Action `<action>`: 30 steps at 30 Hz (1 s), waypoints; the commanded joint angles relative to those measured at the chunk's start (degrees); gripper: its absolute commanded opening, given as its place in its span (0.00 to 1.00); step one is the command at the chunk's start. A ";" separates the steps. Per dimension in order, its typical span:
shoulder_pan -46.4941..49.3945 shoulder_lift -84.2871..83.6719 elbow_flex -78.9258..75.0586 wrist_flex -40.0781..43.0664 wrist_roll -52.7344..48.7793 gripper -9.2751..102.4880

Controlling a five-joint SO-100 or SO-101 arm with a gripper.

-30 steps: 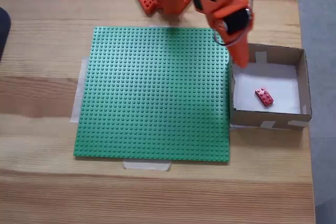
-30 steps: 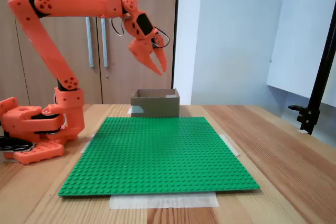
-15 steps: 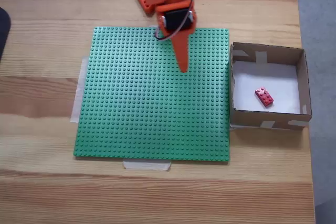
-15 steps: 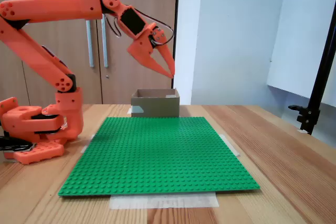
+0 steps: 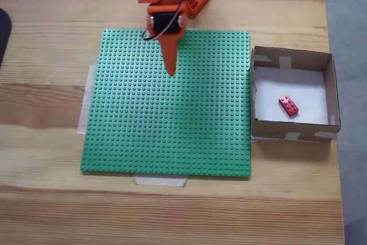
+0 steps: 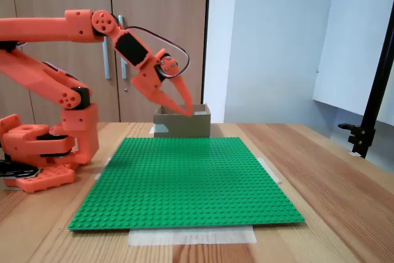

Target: Pick the red lego block and put it in the box.

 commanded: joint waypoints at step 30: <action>2.99 25.05 32.52 -5.45 -3.52 0.08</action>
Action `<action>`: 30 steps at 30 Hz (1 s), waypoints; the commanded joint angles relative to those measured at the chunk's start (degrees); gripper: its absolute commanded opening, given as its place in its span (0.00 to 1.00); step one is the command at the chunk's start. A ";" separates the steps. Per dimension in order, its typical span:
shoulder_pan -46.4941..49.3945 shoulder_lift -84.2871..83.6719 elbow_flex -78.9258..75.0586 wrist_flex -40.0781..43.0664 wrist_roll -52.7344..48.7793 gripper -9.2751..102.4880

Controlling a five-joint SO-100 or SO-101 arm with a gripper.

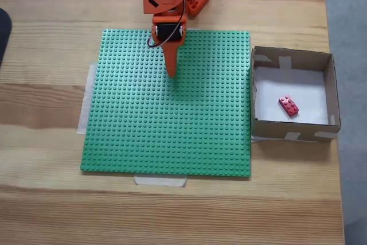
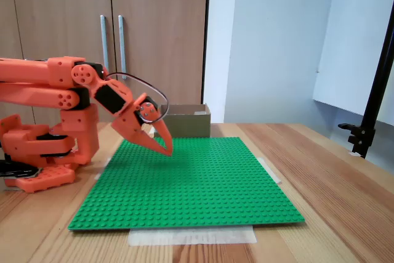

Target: Pick the red lego block and put it in the box.

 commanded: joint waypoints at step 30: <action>0.26 4.66 7.21 -0.62 -0.26 0.08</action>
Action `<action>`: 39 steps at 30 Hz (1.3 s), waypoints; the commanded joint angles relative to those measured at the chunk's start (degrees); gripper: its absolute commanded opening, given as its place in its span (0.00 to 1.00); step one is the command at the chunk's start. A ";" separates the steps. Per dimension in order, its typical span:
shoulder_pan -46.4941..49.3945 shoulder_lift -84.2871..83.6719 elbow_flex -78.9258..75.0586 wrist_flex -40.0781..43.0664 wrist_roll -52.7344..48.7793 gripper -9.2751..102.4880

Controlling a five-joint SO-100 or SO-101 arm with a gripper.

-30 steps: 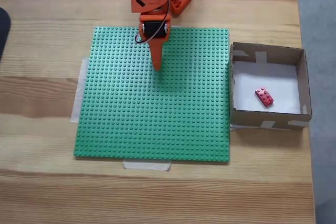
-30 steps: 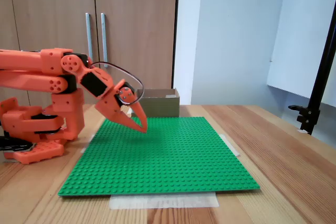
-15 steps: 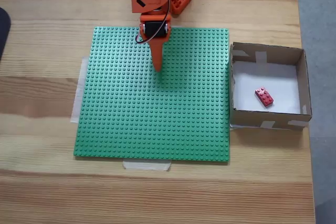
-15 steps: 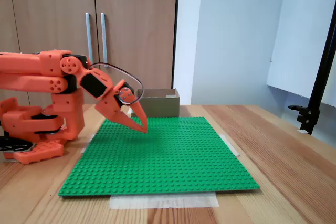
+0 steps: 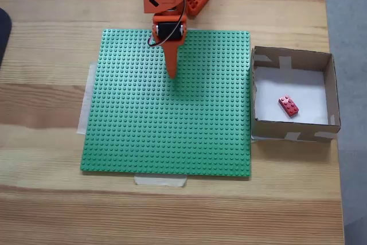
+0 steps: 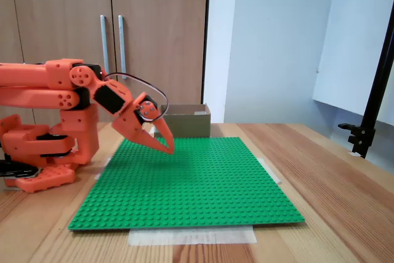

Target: Pick the red lego block and put it in the box.

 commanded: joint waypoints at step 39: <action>0.53 3.96 3.60 0.35 1.05 0.08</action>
